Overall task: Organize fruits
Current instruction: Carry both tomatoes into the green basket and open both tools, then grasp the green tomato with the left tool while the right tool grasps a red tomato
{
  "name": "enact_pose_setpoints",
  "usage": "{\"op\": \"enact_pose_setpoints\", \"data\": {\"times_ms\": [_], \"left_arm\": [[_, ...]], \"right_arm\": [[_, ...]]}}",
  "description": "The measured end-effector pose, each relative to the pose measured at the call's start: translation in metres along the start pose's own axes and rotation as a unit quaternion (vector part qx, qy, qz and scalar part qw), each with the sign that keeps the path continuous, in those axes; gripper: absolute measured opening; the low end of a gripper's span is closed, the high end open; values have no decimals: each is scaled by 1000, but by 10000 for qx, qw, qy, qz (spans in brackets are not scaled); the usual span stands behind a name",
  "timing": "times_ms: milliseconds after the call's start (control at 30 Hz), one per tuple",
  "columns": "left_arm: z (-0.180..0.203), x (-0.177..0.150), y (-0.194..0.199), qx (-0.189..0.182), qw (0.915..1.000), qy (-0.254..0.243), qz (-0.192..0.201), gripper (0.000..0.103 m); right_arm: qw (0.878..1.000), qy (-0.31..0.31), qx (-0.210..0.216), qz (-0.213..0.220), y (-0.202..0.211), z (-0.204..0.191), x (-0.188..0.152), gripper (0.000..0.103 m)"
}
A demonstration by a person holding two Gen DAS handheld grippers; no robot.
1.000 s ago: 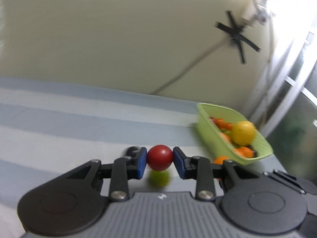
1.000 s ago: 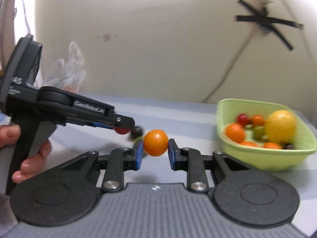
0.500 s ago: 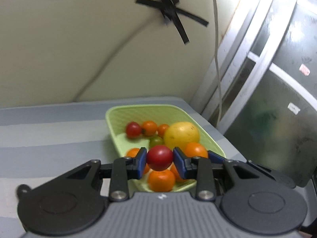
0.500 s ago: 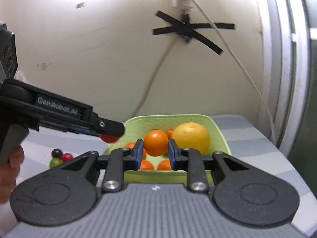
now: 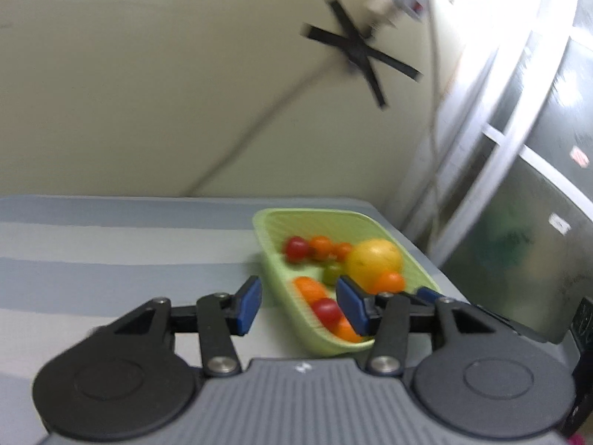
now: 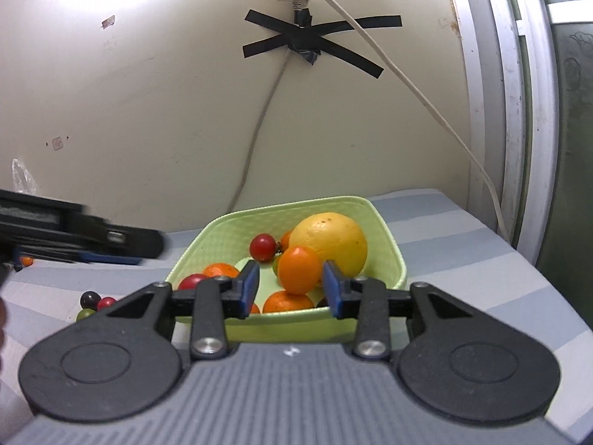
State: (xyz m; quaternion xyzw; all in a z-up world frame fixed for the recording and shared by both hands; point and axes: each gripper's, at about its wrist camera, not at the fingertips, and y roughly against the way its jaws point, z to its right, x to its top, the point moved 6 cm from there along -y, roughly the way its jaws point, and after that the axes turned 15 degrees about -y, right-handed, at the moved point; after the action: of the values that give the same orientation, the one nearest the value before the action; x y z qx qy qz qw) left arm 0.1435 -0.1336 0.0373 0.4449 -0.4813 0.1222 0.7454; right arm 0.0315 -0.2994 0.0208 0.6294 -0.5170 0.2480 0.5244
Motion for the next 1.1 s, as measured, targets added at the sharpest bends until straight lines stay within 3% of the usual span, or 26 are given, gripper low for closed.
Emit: {"op": "enact_pose_setpoints", "data": {"times_ms": [267, 433, 567, 667, 833, 933, 1033, 1067, 1100], "left_arm": [[-82, -60, 60, 989, 9927, 691, -79, 46], [-108, -98, 77, 1313, 9870, 873, -295, 46], [-108, -106, 72, 1154, 9883, 945, -312, 46], [-94, -100, 63, 954, 9925, 719, -270, 46], [-55, -81, 34, 755, 9967, 4, -312, 50], [-49, -76, 16, 729, 9965, -111, -393, 50], [-51, -77, 6, 826, 9955, -119, -453, 38], [-52, -79, 6, 805, 9957, -146, -431, 29], [-53, -82, 10, 756, 9963, -118, -386, 29]], "right_arm": [[9997, -110, 44, 193, 9, -3, -1, 40], [9983, -186, 512, 220, 21, -24, -3, 40], [9950, 195, 982, 9, 27, -63, -18, 40], [9906, 556, 1193, -382, 19, -95, -36, 40], [9856, 905, 1200, -779, -8, -128, -42, 35], [9839, 825, 1179, -1057, -28, -137, -42, 35], [9809, 749, 1240, -1298, -40, -142, -45, 35], [9798, 756, 1261, -1353, -41, -144, -47, 35], [9789, 791, 1265, -1396, -43, -146, -49, 35]]}}
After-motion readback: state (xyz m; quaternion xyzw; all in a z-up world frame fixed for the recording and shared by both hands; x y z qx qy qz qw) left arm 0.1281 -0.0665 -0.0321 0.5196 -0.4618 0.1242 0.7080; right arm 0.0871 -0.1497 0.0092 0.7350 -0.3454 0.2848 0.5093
